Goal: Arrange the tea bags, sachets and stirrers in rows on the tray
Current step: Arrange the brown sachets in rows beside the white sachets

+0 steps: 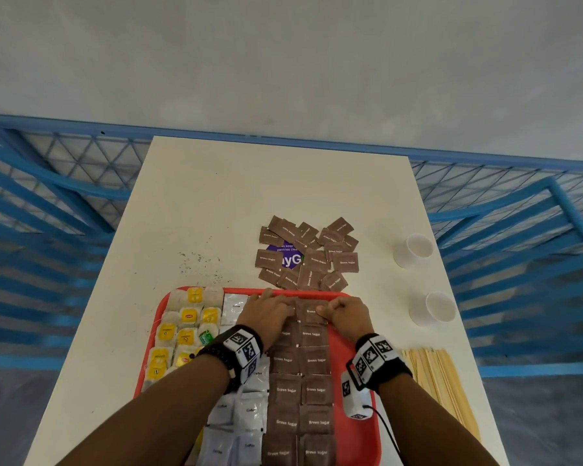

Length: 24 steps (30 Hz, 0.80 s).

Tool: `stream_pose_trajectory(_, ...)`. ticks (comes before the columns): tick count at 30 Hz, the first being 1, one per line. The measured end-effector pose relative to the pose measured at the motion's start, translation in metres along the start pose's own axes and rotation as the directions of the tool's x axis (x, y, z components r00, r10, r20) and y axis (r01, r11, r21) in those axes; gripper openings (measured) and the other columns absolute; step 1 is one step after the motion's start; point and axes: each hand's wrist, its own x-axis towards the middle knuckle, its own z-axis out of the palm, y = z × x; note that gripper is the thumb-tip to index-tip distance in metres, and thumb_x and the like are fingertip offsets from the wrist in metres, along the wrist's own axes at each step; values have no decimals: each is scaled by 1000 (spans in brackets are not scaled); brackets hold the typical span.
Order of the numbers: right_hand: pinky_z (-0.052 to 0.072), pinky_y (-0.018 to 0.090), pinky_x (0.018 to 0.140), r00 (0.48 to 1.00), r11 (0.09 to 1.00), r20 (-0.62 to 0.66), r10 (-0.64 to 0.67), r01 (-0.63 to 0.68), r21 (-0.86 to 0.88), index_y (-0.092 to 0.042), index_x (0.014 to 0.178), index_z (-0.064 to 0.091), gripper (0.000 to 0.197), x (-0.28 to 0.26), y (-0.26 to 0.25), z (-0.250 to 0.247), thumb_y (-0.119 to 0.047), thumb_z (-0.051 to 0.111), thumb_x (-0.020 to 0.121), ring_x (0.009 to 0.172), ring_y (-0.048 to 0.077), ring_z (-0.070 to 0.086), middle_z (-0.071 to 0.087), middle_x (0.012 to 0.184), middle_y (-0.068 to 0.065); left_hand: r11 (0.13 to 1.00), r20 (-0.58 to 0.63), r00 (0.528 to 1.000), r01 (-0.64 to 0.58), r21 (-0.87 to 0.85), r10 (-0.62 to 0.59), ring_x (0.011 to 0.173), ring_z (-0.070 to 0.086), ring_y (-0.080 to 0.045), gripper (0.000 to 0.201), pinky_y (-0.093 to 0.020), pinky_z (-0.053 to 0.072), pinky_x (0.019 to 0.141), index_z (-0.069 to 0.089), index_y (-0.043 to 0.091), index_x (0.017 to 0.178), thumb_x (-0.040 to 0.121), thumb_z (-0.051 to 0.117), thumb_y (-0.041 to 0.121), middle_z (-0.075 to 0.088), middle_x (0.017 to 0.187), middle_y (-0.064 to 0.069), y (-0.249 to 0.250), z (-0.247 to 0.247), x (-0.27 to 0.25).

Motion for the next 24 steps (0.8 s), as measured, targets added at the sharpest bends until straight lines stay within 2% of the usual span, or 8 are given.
stream_pose_trajectory(6, 49, 29, 64, 996, 981, -63, -63, 50, -185, -20, 67, 58, 26, 3, -13, -16, -35, 69, 86, 74, 20, 62, 68, 78, 2, 974, 4, 1000, -10, -228, 12, 98, 59, -16, 18, -31, 47, 85, 70, 24, 100, 97, 53, 27, 68, 105, 6, -17, -3, 2)
stream_pose_trajectory(9, 55, 35, 73, 993, 953, -79, -92, 65, -295, -26, 68, 61, 24, 15, -29, -32, -30, 56, 92, 79, 23, 64, 69, 86, 3, 915, 54, 996, 87, -394, -71, 81, 61, -9, 12, -26, 52, 77, 71, 21, 84, 93, 63, 26, 68, 86, 9, -33, -16, 8)
stream_pose_trajectory(12, 51, 33, 74, 994, 951, -101, -49, 15, -310, -17, 85, 65, 16, 28, -42, -43, -33, 63, 88, 88, 25, 63, 65, 95, 3, 882, 35, 985, 165, -442, -166, 67, 59, -7, 16, -21, 50, 66, 69, 19, 80, 92, 66, 28, 61, 72, 11, -43, -29, 20)
stream_pose_trajectory(15, 51, 36, 82, 999, 939, -36, 4, -16, -344, -23, 104, 62, 46, 41, -42, -36, -50, 70, 67, 99, 24, 59, 60, 105, -2, 870, 17, 971, 221, -442, -238, 74, 64, -12, 25, -29, 55, 71, 60, 28, 65, 88, 68, 32, 63, 73, 11, -46, -33, 34)
stream_pose_trajectory(17, 55, 39, 84, 1000, 944, 12, 1, 3, -329, -23, 100, 63, 46, 59, -30, -25, -47, 69, 61, 96, 22, 61, 63, 107, -1, 849, 18, 963, 247, -467, -270, 81, 65, -15, 23, -32, 56, 75, 60, 26, 66, 88, 67, 32, 66, 81, 8, -42, -36, 43)
stream_pose_trajectory(20, 55, 31, 78, 1000, 960, 28, 8, 0, -278, -26, 68, 70, 8, 49, -47, -28, -26, 77, 72, 83, 13, 65, 72, 87, -8, 852, -16, 953, 263, -452, -303, 88, 63, -15, 21, -35, 54, 82, 60, 24, 72, 90, 66, 31, 66, 95, 6, -28, -39, 58)
stream_pose_trajectory(22, 47, 27, 73, 1000, 966, -10, 10, -12, -259, -30, 59, 58, 30, 51, -44, -31, -19, 75, 81, 78, 15, 60, 65, 77, -9, 850, -24, 938, 303, -431, -347, 87, 63, -17, 19, -37, 55, 82, 60, 22, 76, 90, 66, 35, 66, 96, 3, -19, -38, 70)
stream_pose_trajectory(24, 44, 28, 71, 999, 974, -40, -10, 1, -226, -29, 63, 51, 30, 54, -37, -36, -21, 72, 84, 78, 18, 58, 62, 81, -3, 839, 8, 918, 366, -403, -397, 91, 63, -20, 24, -37, 53, 82, 61, 20, 90, 89, 66, 44, 65, 101, 1, -11, -36, 82)
